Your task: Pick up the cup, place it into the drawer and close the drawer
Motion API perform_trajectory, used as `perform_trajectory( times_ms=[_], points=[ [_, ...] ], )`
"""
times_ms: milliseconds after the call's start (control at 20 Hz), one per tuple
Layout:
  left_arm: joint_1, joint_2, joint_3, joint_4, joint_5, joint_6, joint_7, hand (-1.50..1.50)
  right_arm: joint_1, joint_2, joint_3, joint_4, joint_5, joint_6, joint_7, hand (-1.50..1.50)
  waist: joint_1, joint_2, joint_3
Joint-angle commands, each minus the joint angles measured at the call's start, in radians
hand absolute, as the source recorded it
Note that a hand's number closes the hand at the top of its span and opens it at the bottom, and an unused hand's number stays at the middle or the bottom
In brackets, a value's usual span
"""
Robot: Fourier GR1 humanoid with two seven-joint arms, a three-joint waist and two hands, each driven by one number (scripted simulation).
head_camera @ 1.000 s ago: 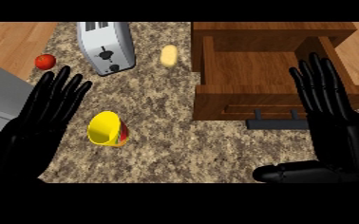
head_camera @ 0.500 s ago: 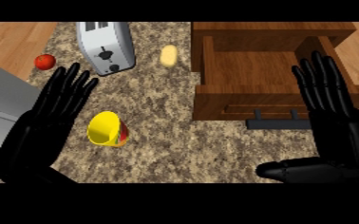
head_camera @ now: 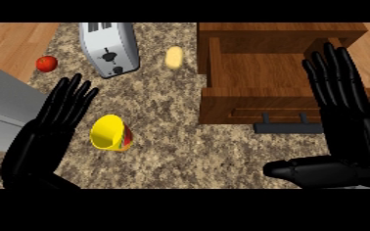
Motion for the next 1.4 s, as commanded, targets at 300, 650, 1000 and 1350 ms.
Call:
perform_trajectory(
  times_ms=[300, 650, 1000, 1350],
  points=[
    [-0.018, 0.010, 0.038, 0.105, -0.050, -0.006, 0.004, -1.50, 0.040, 0.022, 0.013, -0.032, 0.007, 0.007, -0.030, -1.50, -0.001, 0.000, 0.000],
    [0.010, 0.023, 0.094, 0.345, -0.148, -0.077, -0.238, -1.50, 0.061, 0.025, 0.017, -0.030, 0.019, 0.015, -0.035, -1.50, -0.002, 0.001, 0.000],
    [-0.056, 0.025, 0.090, 0.538, -0.244, -0.086, -0.360, -1.50, 0.018, -0.025, -0.057, -0.033, -0.066, 0.054, 0.035, -1.50, -0.003, 0.000, 0.000],
    [-0.083, 0.064, 0.124, 0.720, -0.287, -0.120, -0.496, -1.50, -0.012, -0.015, -0.048, -0.042, -0.044, 0.040, 0.034, -1.50, -0.002, 0.000, 0.000]
  ],
)
